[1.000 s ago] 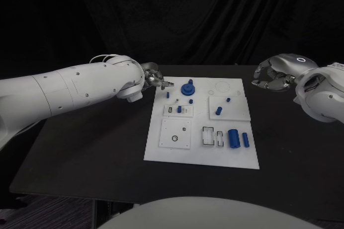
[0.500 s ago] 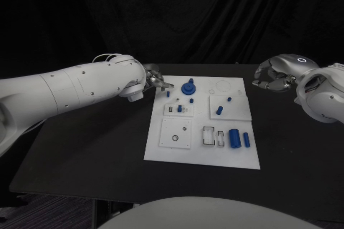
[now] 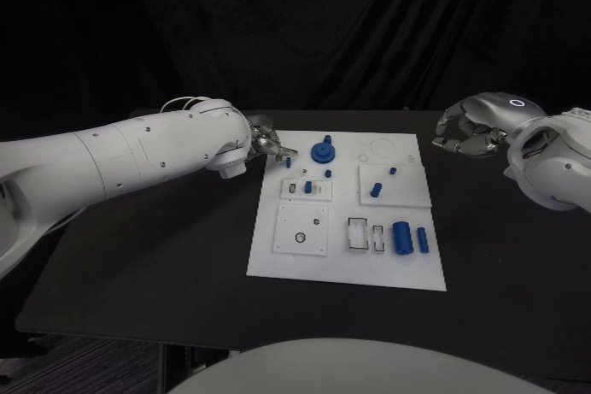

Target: Assemble the parts on the task board

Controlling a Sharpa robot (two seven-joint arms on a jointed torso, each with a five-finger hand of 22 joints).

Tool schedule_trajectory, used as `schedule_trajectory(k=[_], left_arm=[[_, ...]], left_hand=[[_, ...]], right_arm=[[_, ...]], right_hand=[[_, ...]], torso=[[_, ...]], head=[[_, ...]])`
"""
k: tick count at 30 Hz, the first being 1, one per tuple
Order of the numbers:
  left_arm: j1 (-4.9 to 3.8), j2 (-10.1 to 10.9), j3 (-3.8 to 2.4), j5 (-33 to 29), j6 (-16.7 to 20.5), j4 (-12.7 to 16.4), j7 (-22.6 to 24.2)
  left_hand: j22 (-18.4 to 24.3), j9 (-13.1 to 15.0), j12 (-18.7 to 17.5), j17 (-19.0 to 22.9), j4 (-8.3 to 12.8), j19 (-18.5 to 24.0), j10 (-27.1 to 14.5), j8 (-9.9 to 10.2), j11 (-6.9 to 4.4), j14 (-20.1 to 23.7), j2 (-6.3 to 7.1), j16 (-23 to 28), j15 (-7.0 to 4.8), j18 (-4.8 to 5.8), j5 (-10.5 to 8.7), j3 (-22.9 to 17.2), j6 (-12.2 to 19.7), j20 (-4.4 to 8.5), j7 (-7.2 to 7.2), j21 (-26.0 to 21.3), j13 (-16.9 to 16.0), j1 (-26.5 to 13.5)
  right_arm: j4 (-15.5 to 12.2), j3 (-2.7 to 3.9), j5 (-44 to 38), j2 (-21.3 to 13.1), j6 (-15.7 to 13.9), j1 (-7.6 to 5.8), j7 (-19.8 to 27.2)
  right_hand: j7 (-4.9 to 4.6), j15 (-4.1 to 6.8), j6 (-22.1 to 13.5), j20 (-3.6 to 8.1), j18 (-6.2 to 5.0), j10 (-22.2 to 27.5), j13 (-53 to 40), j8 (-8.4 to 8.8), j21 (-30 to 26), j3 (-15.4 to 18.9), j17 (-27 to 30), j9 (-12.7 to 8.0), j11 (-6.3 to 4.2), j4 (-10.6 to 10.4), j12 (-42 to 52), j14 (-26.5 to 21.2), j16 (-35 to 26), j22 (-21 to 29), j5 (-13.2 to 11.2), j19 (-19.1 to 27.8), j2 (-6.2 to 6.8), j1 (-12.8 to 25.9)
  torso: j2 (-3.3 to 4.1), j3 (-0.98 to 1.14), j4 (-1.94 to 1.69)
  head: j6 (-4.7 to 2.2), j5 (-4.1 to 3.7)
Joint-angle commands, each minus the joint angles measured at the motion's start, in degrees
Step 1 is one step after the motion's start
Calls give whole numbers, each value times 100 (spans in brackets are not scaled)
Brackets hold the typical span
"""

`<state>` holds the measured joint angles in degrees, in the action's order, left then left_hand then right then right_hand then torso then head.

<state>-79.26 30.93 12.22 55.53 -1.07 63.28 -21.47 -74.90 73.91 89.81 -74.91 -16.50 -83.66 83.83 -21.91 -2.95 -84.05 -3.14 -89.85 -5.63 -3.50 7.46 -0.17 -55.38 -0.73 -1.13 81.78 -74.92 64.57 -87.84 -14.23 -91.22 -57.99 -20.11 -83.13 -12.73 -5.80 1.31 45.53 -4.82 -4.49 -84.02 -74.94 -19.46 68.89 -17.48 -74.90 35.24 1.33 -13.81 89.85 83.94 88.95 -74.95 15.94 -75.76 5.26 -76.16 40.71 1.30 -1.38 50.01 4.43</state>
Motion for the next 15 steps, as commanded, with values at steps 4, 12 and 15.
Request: schedule_trajectory(k=[4, 12, 15], left_arm=[[22, -27, -4, -21, -94, -10, 52], [36, -55, -4, -21, -128, -47, 90], [45, -68, -4, -21, -132, -62, 108]], left_hand=[[-798, -19, 19, -1509, 10, 4, 617, 48, 29, -595, -39, -15, 30, 70, 68, 41, 53, -38, -10, -50, -1508, 0], [-784, -73, 19, -1509, 15, 26, 617, 136, 51, -595, -55, -15, 48, 63, 130, 39, 107, -54, -35, -81, -1508, 35], [-782, -106, 19, -1509, 20, 33, 617, 186, 62, -595, -60, -15, 58, 61, 149, 38, 128, -63, -48, -91, -1508, 55]], right_arm=[[6, 3, -20, 6, -9, 14, -84], [9, 3, -20, 6, 10, 15, -88], [8, 3, -20, 5, 27, 15, -96]], right_hand=[[11, 38, 25, -4, -60, -534, -1470, 23, -30, -19, -1326, -8, -15, 17, -19, 467, -38, -812, 35, 38, -14, -42], [10, 39, 23, -3, -60, -532, -1469, 26, -30, -23, -1325, -11, -16, 22, -20, 466, -39, -812, 35, 36, -17, -46], [10, 39, 23, -3, -60, -532, -1469, 26, -30, -23, -1325, -11, -16, 22, -20, 466, -39, -812, 35, 36, -17, -46]], torso=[[1, -8, 9], [3, -3, -6], [3, -2, -8]], head=[[-1, 26], [-1, 6], [-1, 5]])
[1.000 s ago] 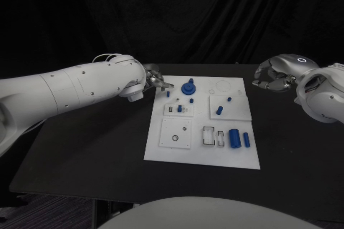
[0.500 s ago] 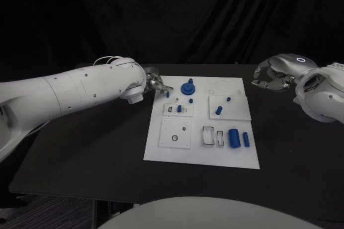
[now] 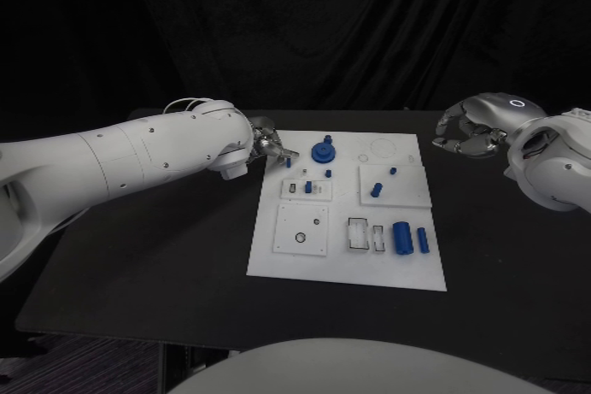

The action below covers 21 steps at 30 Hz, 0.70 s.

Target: Assemble the parts on the task board

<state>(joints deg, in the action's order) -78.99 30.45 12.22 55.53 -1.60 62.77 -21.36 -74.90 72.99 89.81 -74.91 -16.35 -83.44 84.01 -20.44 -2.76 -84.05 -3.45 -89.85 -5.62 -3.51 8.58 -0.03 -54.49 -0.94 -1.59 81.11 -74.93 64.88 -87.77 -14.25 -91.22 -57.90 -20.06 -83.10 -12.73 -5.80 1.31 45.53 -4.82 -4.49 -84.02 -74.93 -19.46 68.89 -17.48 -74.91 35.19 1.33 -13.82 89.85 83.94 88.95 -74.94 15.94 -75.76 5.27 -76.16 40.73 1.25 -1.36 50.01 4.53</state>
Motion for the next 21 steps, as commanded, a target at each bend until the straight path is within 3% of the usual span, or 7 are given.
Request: schedule_trajectory(k=[1, 10, 17, 21], left_arm=[[21, -25, -4, -21, -82, -17, 102], [42, -60, -4, -21, -79, -61, 144], [49, -82, -4, -21, -78, -84, 175], [52, -89, -4, -21, -81, -94, 196]], left_hand=[[-778, -26, 19, -1509, 7, 16, 599, 57, 48, -595, -32, -15, 61, 60, 46, 22, 46, -45, -7, -32, -1507, 33], [-768, -102, 19, -1509, 23, 39, 599, 164, 70, -595, -48, -15, 84, 52, 197, -3, 54, -69, -27, -65, -1507, 118], [-777, -156, 19, -1509, 43, 43, 599, 258, 78, -595, -43, -15, 95, 49, 490, -52, 50, -84, -35, -80, -1507, 250], [-782, -178, 19, -1509, 44, 47, 599, 315, 82, -595, -34, -15, 98, 47, 797, -104, 65, -88, -38, -93, -1507, 336]], right_arm=[[1, 5, -20, -3, 27, 12, -99], [0, 5, -20, -3, 53, 13, -111], [1, 5, -20, -1, 77, 13, -121], [1, 5, -20, 1, 84, 13, -126]], right_hand=[[9, 40, 24, -2, -61, -533, -1471, 29, -36, -29, -1327, -9, -16, 29, -20, 468, -37, -812, 35, 38, -22, -54], [9, 41, 25, -1, -60, -533, -1471, 31, -34, -33, -1326, -11, -16, 34, -20, 468, -37, -813, 35, 35, -26, -59], [9, 41, 25, -1, -60, -533, -1471, 31, -34, -33, -1326, -11, -16, 34, -20, 468, -37, -813, 35, 35, -26, -59], [9, 41, 25, -1, -60, -533, -1471, 31, -34, -33, -1326, -11, -16, 34, -20, 468, -37, -813, 35, 35, -26, -59]], torso=[[2, 5, -9], [1, 5, -3], [3, 5, -3], [1, 6, -2]], head=[[-1, -5], [-1, 3], [-1, 9], [-1, 13]])
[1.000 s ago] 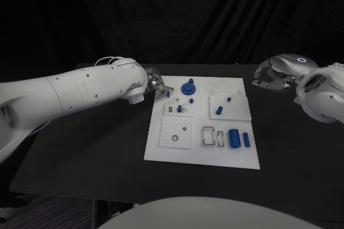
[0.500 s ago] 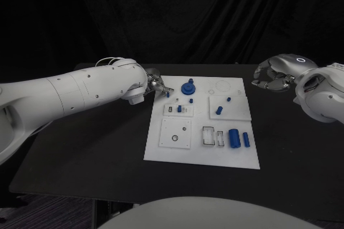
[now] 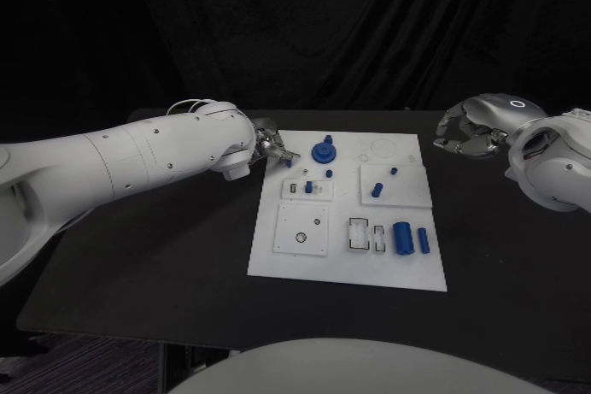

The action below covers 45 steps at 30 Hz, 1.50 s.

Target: Assemble the parts on the task board

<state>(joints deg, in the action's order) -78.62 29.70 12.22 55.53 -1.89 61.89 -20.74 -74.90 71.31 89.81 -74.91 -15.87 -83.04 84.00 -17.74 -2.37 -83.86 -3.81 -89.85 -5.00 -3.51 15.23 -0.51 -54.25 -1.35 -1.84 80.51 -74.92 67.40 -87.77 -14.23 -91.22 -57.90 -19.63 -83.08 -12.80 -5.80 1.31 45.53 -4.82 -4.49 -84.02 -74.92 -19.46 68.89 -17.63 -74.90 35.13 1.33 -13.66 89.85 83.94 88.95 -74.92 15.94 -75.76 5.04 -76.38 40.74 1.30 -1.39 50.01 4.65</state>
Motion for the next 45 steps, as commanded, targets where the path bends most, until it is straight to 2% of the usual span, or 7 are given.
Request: schedule_trajectory(k=[1, 18, 26, 37, 38, 39, 45], left_arm=[[15, -15, -4, -21, -53, -8, 138], [22, -14, -4, -22, -82, -10, 240], [23, 16, -4, -22, -117, 9, 237], [24, 67, -4, -22, -145, 62, 239], [24, 71, -4, -22, -140, 63, 244], [24, 75, -4, -22, -132, 65, 252], [24, 127, -4, -22, -13, 125, 364]], left_hand=[[-786, -11, 19, -1509, -5, 5, 600, 53, 42, -614, 5, -15, 36, 48, 185, -66, 41, -48, -13, -31, -1508, 98], [-820, -4, 19, -1509, 48, 7, 600, 168, 19, -614, 203, -15, 18, 45, 1471, -535, 46, -32, 10, -69, -1508, 431], [-833, 23, 19, -1509, 100, 5, 600, 177, 9, -614, 327, -15, 10, 45, 1855, -775, 33, -24, 19, -80, -1508, 500], [-845, 54, 19, -1509, 219, 5, 600, 180, -5, -614, 456, -15, -3, 43, 2058, -1044, 15, -12, 32, -94, -1508, 570], [-845, 57, 19, -1509, 239, 7, 600, 187, -11, -614, 475, -15, -2, 42, 1932, -1136, 17, -7, 30, -102, -1508, 576], [-851, 58, 19, -1509, 266, 6, 600, 202, -10, -614, 510, -15, -8, 43, 1634, -1328, 20, -5, 32, -106, -1508, 580], [-855, 56, 19, -1509, 304, 11, 600, 205, -11, -614, 617, -15, -9, 40, 1532, -1616, -35, -5, 36, -126, -1508, 522]], right_arm=[[1, 4, -20, 1, 40, 12, -120], [6, 4, -20, 3, 50, 13, -128], [9, 4, -20, 8, 63, 14, -137], [14, 4, -20, 18, 83, 16, -150], [15, 4, -20, 19, 85, 16, -151], [16, 4, -20, 20, 87, 16, -153], [13, 4, -20, 18, 93, 17, -162]], right_hand=[[9, 41, 25, -1, -60, -533, -1472, 31, -35, -18, -1327, -5, -16, 18, -20, 468, -37, -814, 35, 35, -4, -37], [6, 42, 22, 1, -58, -533, -1472, 38, -31, -27, -1328, -12, -16, 30, -20, 470, -36, -817, 35, 28, -11, -48], [3, 42, 18, 1, -59, -536, -1473, 43, -36, -32, -1326, -16, -15, 37, -18, 469, -37, -816, 35, 29, -16, -55], [2, 42, 16, 2, -61, -534, -1472, 46, -49, -38, -1320, -19, -14, 43, -19, 464, -42, -812, 35, 35, -21, -61], [2, 42, 16, 2, -61, -534, -1472, 46, -49, -38, -1320, -19, -14, 43, -19, 464, -42, -812, 35, 35, -21, -61], [0, 42, 16, 2, -64, -531, -1470, 48, -64, -43, -1315, -22, -13, 49, -21, 461, -46, -808, 35, 43, -27, -67], [0, 42, 16, 2, -64, -531, -1470, 48, -64, -43, -1315, -22, -13, 49, -21, 461, -46, -808, 35, 43, -27, -67]], torso=[[0, 1, 1], [0, 2, 0], [0, 0, 0], [-1, 2, -3], [-1, 1, -4], [1, -1, -5], [1, -1, -5]], head=[[-1, 4], [-1, -15], [-1, -5], [-1, 27], [-1, 29], [-1, 31], [-1, 29]])
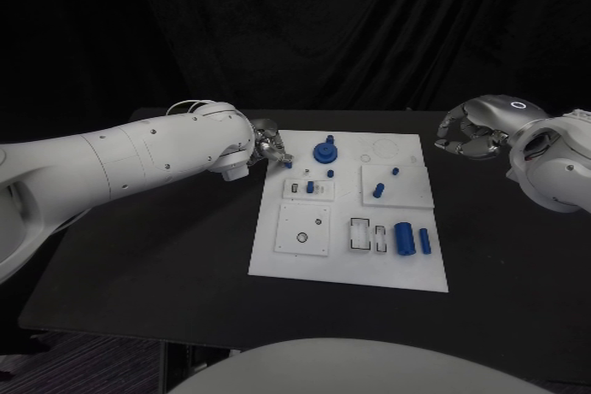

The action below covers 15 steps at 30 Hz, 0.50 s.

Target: Assemble the parts on the task board

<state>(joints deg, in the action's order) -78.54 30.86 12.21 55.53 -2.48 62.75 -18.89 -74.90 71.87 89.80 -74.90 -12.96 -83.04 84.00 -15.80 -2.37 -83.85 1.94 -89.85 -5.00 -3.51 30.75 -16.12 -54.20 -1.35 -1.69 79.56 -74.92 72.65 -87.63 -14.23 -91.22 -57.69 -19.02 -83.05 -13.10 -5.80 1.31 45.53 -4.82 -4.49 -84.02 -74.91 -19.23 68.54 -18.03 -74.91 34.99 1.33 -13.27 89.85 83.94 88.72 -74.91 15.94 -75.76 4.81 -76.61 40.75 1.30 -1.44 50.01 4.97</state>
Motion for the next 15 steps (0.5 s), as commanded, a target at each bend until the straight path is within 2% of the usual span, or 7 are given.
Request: schedule_trajectory(k=[1, 11, 15], left_arm=[[16, 22, -4, -21, 70, 57, 191], [16, 239, -4, -30, 425, 346, 281], [15, 358, -4, -313, 508, 482, 227]], left_hand=[[-854, -3, 20, -1510, 16, 12, 600, 12, -12, -615, 48, -15, -9, 39, -20, -70, -46, -5, 22, -34, -1508, -6], [-838, -104, 20, -1510, 81, 42, 600, 44, -34, -615, 204, -15, -26, 25, 53, -430, -227, 8, 42, -100, -1508, -128], [-826, -148, 20, -1510, 111, 60, 600, 64, -41, -615, 251, -15, -33, 18, 54, -556, -283, 14, 51, -136, -1508, -167]], right_arm=[[-1, 4, -20, -5, 33, 13, -133], [-10, 4, -20, -30, 37, 13, -151], [-12, 4, -20, -40, 41, 13, -164]], right_hand=[[0, 42, 18, 3, -64, -530, -1471, 26, -31, -7, -1312, -9, -13, 15, -21, 459, -25, -810, 35, 42, -8, -49], [0, 42, 19, 3, -67, -524, -1468, 26, -43, -10, -1308, -10, -12, 19, -25, 456, -28, -806, 35, 50, -9, -52], [0, 42, 20, 3, -67, -524, -1468, 26, -43, -12, -1307, -11, -12, 22, -25, 455, -29, -806, 35, 49, -10, -55]], torso=[[0, 0, -2], [-10, 1, -5], [-5, -1, 5]], head=[[-1, -8], [-1, -24], [-1, -28]])
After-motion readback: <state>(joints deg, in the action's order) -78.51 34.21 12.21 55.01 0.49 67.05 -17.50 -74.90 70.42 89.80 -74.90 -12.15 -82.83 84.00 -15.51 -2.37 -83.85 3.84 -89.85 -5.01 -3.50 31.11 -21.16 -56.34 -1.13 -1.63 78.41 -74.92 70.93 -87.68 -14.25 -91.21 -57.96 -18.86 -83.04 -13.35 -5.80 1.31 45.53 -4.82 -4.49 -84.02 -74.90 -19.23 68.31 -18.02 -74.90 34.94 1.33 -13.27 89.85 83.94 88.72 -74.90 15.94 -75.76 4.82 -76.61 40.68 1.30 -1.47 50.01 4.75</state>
